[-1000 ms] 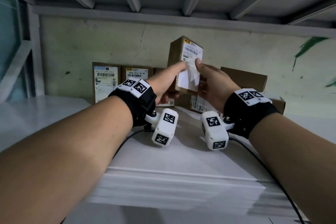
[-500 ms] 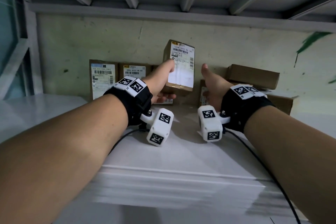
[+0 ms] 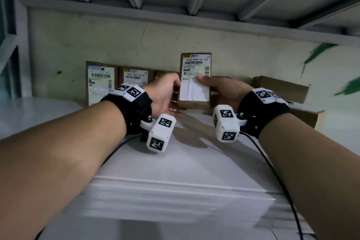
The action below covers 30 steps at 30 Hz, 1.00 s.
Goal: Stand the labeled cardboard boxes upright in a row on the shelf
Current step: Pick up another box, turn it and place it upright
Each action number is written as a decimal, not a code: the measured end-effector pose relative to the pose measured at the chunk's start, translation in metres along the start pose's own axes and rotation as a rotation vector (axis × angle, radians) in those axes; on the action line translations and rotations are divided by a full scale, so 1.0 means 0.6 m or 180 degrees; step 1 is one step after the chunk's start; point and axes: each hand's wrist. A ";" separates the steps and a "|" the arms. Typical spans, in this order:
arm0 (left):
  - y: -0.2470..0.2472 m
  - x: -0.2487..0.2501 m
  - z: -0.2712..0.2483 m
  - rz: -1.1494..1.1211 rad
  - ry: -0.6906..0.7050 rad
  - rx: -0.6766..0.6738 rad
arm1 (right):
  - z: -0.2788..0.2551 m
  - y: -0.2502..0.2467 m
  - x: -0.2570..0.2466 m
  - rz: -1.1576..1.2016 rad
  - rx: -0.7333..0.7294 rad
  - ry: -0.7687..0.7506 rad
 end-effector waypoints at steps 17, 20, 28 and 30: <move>-0.046 -0.006 0.049 -0.0096 -0.0119 0.0770 | 0.109 -0.018 0.032 -0.0666 0.0774 -0.0102; -0.043 -0.002 0.052 0.0045 -0.0073 0.0639 | 0.131 -0.027 0.040 -0.1233 0.0821 0.0167; -0.049 0.002 0.045 -0.0187 0.0199 0.0748 | 0.123 -0.005 0.038 -0.1592 0.1066 0.0662; -0.051 0.002 0.044 -0.0210 0.0201 0.0819 | 0.118 -0.003 0.038 -0.0943 0.1024 0.0605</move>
Point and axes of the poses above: each hand's wrist, its own z-axis towards the middle knuckle, its own y-axis out of the palm, x = y × z, and after that the axes turned 5 degrees about z, right-handed
